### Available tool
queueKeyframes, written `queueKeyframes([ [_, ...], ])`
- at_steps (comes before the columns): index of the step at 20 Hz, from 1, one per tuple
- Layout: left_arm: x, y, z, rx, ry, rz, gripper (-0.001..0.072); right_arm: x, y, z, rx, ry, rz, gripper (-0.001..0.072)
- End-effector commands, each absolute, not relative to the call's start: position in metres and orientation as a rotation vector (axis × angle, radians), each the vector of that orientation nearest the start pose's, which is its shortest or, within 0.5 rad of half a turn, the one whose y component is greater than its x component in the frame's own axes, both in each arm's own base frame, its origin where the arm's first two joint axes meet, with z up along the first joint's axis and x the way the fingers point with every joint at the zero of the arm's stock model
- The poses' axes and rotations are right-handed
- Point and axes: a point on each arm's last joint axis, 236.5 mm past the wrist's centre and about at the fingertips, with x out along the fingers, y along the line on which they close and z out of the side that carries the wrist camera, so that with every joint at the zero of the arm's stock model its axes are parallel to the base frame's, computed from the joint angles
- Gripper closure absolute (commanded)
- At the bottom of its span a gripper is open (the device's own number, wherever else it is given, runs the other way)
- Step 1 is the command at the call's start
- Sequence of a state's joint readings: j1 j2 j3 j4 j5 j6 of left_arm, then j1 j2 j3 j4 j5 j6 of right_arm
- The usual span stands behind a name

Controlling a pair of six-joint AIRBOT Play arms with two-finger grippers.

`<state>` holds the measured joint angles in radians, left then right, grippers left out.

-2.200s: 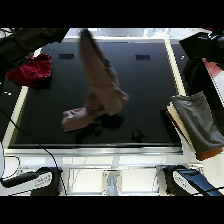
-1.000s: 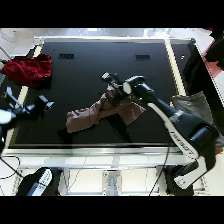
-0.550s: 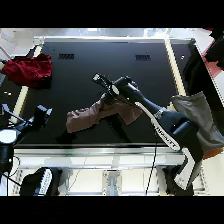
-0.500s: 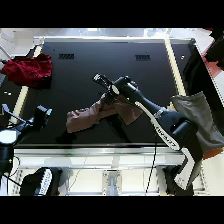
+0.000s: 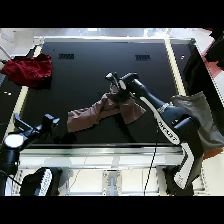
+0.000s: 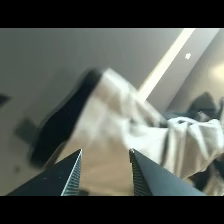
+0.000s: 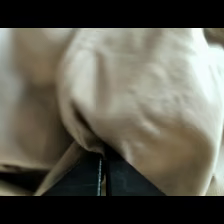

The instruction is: Fold the shirts.

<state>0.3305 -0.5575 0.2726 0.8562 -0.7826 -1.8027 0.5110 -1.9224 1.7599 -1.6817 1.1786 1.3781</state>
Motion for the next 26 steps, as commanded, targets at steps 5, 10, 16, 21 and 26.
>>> queueKeyframes([
  [5,0.24,-0.057,-0.061,-1.177,1.028,0.177,0.0337,0.489,0.204,0.0,-0.508,1.2,0.409,0.0697],
  [10,0.241,-0.083,-0.076,-1.189,1.103,0.146,0.0338,0.502,0.23,0.042,-0.429,1.093,0.462,0.0698],
  [16,0.254,-0.084,-0.098,-1.223,1.098,0.214,0.0338,0.495,0.23,0.04,-0.423,1.126,0.472,0.0697],
  [21,0.265,-0.079,-0.104,-1.27,1.06,0.263,0.0438,0.494,0.23,0.041,-0.423,1.125,0.471,0.0698],
  [26,0.305,-0.046,-0.081,-1.245,0.85,0.302,0.0698,0.497,0.219,0.07,-0.445,1.064,0.438,0.0699],
])
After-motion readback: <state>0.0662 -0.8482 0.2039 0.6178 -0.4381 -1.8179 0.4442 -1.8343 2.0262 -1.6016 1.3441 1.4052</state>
